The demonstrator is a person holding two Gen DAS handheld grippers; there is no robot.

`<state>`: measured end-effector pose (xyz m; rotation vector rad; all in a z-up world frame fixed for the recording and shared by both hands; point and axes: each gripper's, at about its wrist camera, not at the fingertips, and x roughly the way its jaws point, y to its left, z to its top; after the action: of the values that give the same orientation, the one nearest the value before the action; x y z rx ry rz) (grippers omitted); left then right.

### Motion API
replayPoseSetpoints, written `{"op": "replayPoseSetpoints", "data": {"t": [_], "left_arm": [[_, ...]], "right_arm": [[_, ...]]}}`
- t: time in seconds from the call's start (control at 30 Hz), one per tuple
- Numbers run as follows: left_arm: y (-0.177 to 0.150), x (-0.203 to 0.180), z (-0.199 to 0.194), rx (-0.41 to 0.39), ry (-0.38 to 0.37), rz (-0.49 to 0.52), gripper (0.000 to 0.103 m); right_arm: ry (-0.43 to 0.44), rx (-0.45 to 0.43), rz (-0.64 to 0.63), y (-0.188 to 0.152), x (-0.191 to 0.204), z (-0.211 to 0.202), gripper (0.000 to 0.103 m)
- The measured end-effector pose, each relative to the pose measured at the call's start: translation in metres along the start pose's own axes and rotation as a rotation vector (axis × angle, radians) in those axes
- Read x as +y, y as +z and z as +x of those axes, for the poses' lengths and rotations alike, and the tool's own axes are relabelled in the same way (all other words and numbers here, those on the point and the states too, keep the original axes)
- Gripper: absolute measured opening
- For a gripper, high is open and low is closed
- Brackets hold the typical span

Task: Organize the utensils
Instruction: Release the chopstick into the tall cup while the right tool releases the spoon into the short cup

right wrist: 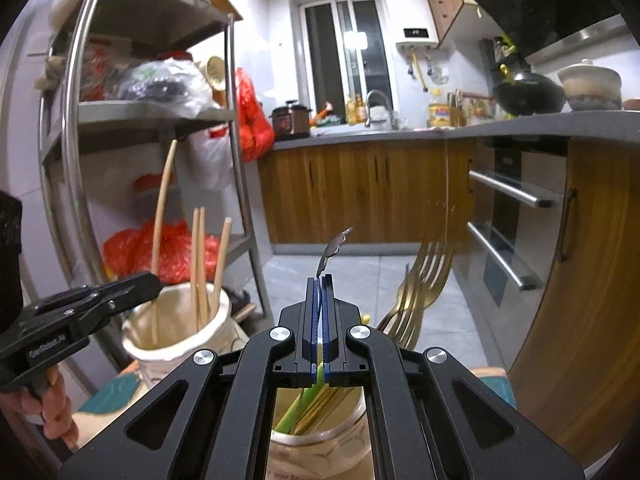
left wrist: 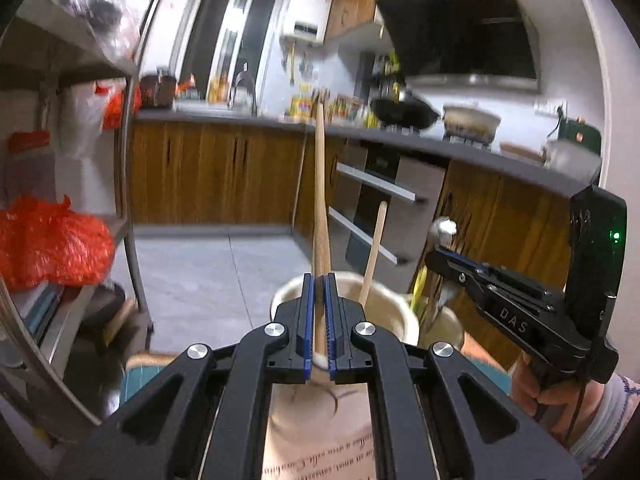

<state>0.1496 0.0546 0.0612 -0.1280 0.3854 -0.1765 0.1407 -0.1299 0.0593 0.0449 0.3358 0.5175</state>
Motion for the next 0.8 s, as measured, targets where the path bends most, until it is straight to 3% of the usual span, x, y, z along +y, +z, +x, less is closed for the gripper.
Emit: {"op": "replayPoseSetpoints", "data": {"t": [0.13, 0.57, 0.67, 0.73, 0.8], "left_arm": [[-0.003, -0.001, -0.002, 0.009, 0.039, 0.027, 0.005], [-0.002, -0.001, -0.002, 0.017, 0.047, 0.039, 0.006], [-0.001, -0.002, -0.003, 0.019, 0.051, 0.051, 0.006], [-0.001, -0.002, -0.004, 0.017, 0.052, 0.053, 0.007], [0.001, -0.002, -0.005, 0.018, 0.054, 0.054, 0.008]], "right_arm": [[0.014, 0.023, 0.009, -0.004, 0.001, 0.004, 0.003], [0.034, 0.061, 0.033, -0.008, 0.0, 0.017, 0.003], [0.034, 0.07, 0.03, -0.008, 0.001, 0.018, 0.01], [0.029, 0.067, 0.026, -0.006, 0.002, 0.016, 0.021], [0.027, 0.059, 0.026, -0.005, 0.002, 0.011, 0.023]]}}
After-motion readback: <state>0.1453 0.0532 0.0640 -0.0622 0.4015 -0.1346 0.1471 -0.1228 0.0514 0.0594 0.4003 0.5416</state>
